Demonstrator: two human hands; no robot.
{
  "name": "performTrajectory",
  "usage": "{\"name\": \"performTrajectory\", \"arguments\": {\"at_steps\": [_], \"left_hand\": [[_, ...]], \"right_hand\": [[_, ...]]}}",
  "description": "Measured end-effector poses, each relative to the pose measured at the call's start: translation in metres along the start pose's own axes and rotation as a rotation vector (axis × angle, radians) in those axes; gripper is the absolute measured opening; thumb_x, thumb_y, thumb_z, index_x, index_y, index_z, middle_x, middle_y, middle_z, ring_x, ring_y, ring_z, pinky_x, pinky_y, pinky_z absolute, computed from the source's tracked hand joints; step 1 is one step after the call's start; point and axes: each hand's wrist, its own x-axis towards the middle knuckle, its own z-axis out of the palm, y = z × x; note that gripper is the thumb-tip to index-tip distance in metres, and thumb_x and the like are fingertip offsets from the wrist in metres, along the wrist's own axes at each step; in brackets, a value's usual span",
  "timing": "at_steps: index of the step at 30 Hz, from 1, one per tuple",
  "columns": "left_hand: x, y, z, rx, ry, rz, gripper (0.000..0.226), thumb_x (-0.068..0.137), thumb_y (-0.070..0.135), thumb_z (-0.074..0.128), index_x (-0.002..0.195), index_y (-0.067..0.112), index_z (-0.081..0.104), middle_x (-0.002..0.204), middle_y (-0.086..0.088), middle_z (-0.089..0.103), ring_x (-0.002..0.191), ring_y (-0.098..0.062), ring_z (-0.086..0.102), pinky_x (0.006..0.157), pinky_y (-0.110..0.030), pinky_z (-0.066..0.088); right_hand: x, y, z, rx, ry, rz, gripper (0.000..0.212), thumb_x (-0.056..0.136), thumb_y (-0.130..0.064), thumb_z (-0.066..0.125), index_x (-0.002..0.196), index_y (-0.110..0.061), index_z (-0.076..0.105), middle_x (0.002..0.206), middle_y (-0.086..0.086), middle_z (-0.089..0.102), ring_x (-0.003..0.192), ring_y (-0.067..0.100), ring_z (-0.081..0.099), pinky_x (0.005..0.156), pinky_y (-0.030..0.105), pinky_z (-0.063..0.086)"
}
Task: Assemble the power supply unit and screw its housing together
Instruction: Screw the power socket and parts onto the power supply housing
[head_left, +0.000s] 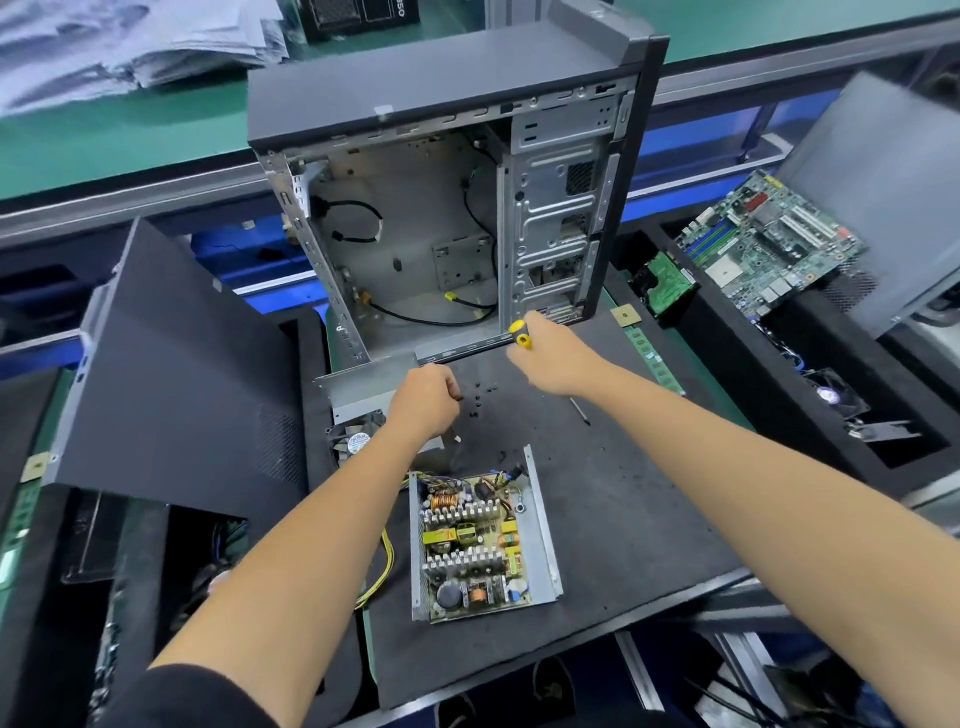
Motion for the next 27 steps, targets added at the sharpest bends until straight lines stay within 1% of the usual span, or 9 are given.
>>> {"name": "performTrajectory", "arguments": {"at_steps": [2, 4, 6, 10, 14, 16, 21, 24, 27], "left_hand": [[0.008, 0.0, 0.004, 0.011, -0.015, -0.004, 0.019, 0.083, 0.001, 0.055, 0.078, 0.018, 0.062, 0.098, -0.007, 0.067, 0.09, -0.027, 0.062, 0.078, -0.036, 0.054], [0.015, 0.001, 0.009, 0.022, -0.019, 0.013, 0.017, 0.085, 0.003, 0.057, 0.077, 0.017, 0.062, 0.094, -0.007, 0.066, 0.09, -0.027, 0.061, 0.077, -0.036, 0.053], [0.023, 0.004, 0.015, 0.038, -0.021, 0.026, 0.013, 0.086, 0.006, 0.058, 0.079, 0.016, 0.062, 0.094, -0.007, 0.066, 0.092, -0.027, 0.061, 0.077, -0.037, 0.053], [0.036, 0.007, 0.025, 0.061, -0.014, 0.05, 0.005, 0.087, 0.012, 0.062, 0.089, 0.012, 0.067, 0.097, -0.007, 0.068, 0.093, -0.028, 0.061, 0.078, -0.035, 0.051], [0.045, 0.01, 0.033, 0.102, -0.029, 0.137, 0.011, 0.085, 0.017, 0.067, 0.096, 0.014, 0.069, 0.104, -0.009, 0.065, 0.099, -0.028, 0.059, 0.082, -0.036, 0.049], [0.047, 0.013, 0.037, 0.136, -0.038, 0.157, 0.013, 0.086, 0.02, 0.068, 0.097, 0.014, 0.069, 0.105, -0.009, 0.064, 0.099, -0.028, 0.058, 0.08, -0.035, 0.048], [0.049, 0.014, 0.043, 0.172, -0.023, 0.164, 0.008, 0.088, 0.017, 0.064, 0.093, 0.013, 0.068, 0.102, -0.007, 0.063, 0.098, -0.029, 0.058, 0.074, -0.033, 0.044], [0.046, 0.015, 0.041, 0.171, -0.03, 0.192, 0.007, 0.087, 0.015, 0.062, 0.089, 0.013, 0.068, 0.098, -0.006, 0.064, 0.095, -0.027, 0.058, 0.071, -0.031, 0.041], [0.043, 0.02, 0.035, 0.041, -0.033, 0.177, 0.005, 0.082, 0.009, 0.062, 0.08, 0.012, 0.065, 0.084, -0.004, 0.065, 0.084, -0.024, 0.059, 0.069, -0.03, 0.046]], "right_hand": [[0.008, 0.007, 0.0, 0.008, 0.014, 0.023, 0.029, 0.099, -0.025, 0.045, 0.074, -0.019, 0.031, 0.073, 0.0, 0.04, 0.061, 0.015, 0.037, 0.05, 0.027, 0.028], [0.015, 0.013, -0.001, 0.01, 0.01, 0.035, 0.031, 0.099, -0.028, 0.046, 0.074, -0.017, 0.032, 0.071, -0.001, 0.038, 0.06, 0.014, 0.032, 0.051, 0.028, 0.027], [0.021, 0.02, -0.001, -0.014, 0.004, 0.044, 0.033, 0.099, -0.031, 0.045, 0.072, -0.017, 0.032, 0.07, 0.0, 0.038, 0.06, 0.014, 0.032, 0.052, 0.028, 0.026], [0.031, 0.032, 0.001, -0.002, 0.013, 0.057, 0.035, 0.099, -0.035, 0.046, 0.071, -0.019, 0.033, 0.07, 0.0, 0.042, 0.059, 0.014, 0.036, 0.051, 0.029, 0.028], [0.038, 0.039, 0.003, 0.013, 0.027, 0.062, 0.035, 0.097, -0.037, 0.047, 0.07, -0.019, 0.035, 0.07, 0.0, 0.044, 0.06, 0.014, 0.039, 0.052, 0.03, 0.03], [0.041, 0.041, 0.003, 0.02, 0.035, 0.063, 0.035, 0.097, -0.037, 0.048, 0.07, -0.018, 0.036, 0.07, 0.0, 0.044, 0.06, 0.014, 0.039, 0.052, 0.03, 0.029], [0.044, 0.04, 0.003, 0.08, 0.021, 0.048, 0.035, 0.096, -0.036, 0.05, 0.069, -0.018, 0.036, 0.069, -0.001, 0.043, 0.059, 0.014, 0.037, 0.052, 0.029, 0.029], [0.044, 0.038, 0.003, 0.097, 0.021, 0.042, 0.035, 0.095, -0.036, 0.051, 0.069, -0.018, 0.037, 0.067, -0.001, 0.044, 0.059, 0.015, 0.04, 0.054, 0.03, 0.033], [0.043, 0.034, 0.0, 0.152, 0.056, 0.038, 0.037, 0.094, -0.036, 0.052, 0.068, -0.016, 0.035, 0.063, -0.001, 0.042, 0.057, 0.018, 0.04, 0.059, 0.033, 0.039]]}}
